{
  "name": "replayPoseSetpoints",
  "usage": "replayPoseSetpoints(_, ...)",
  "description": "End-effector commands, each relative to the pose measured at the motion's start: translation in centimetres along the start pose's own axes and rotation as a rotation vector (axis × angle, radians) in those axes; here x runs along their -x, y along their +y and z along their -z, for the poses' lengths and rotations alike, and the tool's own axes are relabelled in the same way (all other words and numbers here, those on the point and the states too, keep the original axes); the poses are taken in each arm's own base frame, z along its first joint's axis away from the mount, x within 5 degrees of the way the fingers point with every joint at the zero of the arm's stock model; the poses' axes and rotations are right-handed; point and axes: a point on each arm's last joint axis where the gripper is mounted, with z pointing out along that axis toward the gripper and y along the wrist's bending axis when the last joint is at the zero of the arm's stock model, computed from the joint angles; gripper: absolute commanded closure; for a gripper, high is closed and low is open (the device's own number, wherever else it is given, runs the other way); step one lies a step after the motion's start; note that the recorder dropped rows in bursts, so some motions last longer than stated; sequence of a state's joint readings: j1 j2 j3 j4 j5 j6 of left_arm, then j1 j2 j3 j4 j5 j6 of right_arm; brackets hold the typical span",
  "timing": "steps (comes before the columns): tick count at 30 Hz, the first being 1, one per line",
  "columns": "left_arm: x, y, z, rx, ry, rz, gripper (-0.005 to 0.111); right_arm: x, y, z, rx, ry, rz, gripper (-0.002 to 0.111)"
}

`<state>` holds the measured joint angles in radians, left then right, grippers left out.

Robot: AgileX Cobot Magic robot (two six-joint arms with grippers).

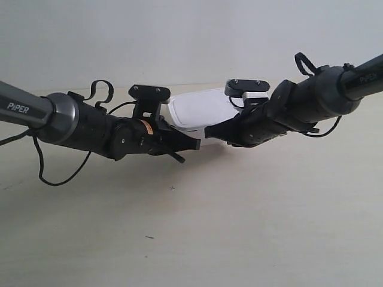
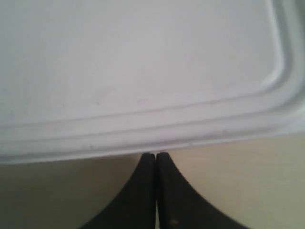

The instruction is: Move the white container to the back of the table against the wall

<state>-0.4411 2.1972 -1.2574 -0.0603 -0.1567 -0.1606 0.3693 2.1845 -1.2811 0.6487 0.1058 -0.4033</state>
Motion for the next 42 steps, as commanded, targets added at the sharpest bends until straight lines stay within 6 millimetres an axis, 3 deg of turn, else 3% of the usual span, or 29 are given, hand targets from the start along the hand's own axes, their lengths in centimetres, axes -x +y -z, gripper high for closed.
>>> replayPoseSetpoints(1, 0.2, 0.1, -0.9, 0.002, 0.004, 0.000, 0.107, 0.9, -0.1, -0.6, -0.002, -0.029, 0.010, 0.108)
replayPoseSetpoints(11, 2.6, 2.1, -1.6, 0.036, -0.018, 0.030, 0.107, 1.4, -0.3, -1.1, -0.019, -0.067, 0.038, 0.108)
replayPoseSetpoints(25, 2.8, 2.9, -3.4, 0.048, -0.016, -0.004, 0.107, 2.8, 0.2, -3.0, 0.009, -0.078, 0.037, 0.108)
replayPoseSetpoints(42, 4.1, 3.7, -3.3, 0.059, -0.051, -0.043, 0.107, 5.3, 1.0, -4.7, 0.050, -0.121, 0.045, 0.108)
